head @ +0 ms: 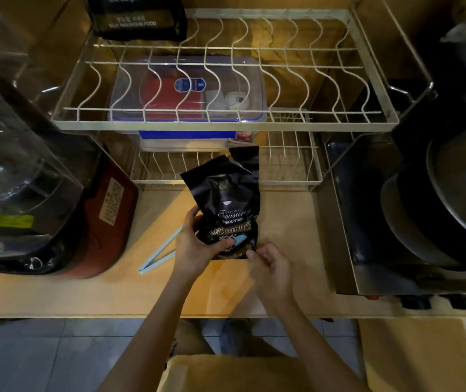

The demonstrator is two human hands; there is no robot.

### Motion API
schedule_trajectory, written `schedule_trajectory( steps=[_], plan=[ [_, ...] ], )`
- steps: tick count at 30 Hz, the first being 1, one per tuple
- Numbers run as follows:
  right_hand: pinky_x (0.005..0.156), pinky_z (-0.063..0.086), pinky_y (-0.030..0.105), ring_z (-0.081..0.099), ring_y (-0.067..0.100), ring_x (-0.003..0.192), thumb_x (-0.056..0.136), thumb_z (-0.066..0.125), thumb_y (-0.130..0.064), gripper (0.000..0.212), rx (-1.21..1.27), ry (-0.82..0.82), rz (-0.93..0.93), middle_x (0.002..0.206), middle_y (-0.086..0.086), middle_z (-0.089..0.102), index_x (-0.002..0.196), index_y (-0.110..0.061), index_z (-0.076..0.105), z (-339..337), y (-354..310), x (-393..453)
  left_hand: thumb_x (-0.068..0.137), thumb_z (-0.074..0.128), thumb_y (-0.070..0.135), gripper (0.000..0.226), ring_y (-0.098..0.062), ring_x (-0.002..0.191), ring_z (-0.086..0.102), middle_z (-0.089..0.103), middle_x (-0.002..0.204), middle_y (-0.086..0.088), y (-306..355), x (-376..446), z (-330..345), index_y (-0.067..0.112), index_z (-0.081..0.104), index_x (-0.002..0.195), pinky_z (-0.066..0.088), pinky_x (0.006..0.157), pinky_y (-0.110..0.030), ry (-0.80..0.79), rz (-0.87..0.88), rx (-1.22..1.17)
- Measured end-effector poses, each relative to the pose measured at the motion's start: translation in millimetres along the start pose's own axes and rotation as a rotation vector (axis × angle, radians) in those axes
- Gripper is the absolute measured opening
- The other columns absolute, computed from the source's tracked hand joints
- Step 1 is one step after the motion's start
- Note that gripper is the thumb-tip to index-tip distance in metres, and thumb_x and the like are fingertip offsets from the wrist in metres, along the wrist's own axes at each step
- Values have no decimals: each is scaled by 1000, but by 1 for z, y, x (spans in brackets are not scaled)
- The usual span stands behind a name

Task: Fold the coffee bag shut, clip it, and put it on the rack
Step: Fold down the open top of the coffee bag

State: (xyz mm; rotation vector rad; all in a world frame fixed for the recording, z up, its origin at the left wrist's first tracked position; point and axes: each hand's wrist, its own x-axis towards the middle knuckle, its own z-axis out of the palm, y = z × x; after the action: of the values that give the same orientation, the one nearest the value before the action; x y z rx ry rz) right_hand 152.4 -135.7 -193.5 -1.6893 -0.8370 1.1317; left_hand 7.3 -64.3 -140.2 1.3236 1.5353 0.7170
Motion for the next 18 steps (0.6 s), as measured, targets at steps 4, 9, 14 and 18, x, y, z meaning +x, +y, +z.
schedule_trajectory(
  steps=[4, 9, 14, 18],
  plan=[
    [56, 46, 36, 55, 15, 65, 81, 56, -39, 22, -61, 22, -34, 70, 3, 63, 76, -18, 61, 2, 9, 1, 53, 85, 14, 94, -7, 102, 51, 52, 110, 8, 0, -2, 2, 16, 30, 130, 42, 72, -2, -4, 138, 78],
    [63, 45, 27, 59, 20, 74, 83, 46, -34, 32, -408, 76, -243, 79, 9, 66, 77, -8, 63, -2, 22, 1, 51, 85, 27, 109, -2, 116, 45, 46, 126, 7, -10, -11, -4, 20, 19, 138, 40, 88, -2, -176, 153, 120],
    [59, 31, 14, 48, 8, 73, 86, 45, -27, 28, -478, 40, -309, 76, 11, 63, 73, -7, 60, -4, 21, 4, 41, 75, 65, 122, 6, 128, 31, 33, 138, 17, 40, -26, -44, 35, 10, 140, 28, 98, 1, -237, 227, -2],
    [63, 30, 13, 40, 0, 75, 87, 51, -12, 17, -502, 52, -338, 76, 8, 60, 76, -3, 60, -3, 18, 2, 56, 70, 55, 84, 1, 129, 35, 43, 136, 16, 100, -44, -56, 39, 33, 130, 31, 105, -13, -163, 458, 144]
  ],
)
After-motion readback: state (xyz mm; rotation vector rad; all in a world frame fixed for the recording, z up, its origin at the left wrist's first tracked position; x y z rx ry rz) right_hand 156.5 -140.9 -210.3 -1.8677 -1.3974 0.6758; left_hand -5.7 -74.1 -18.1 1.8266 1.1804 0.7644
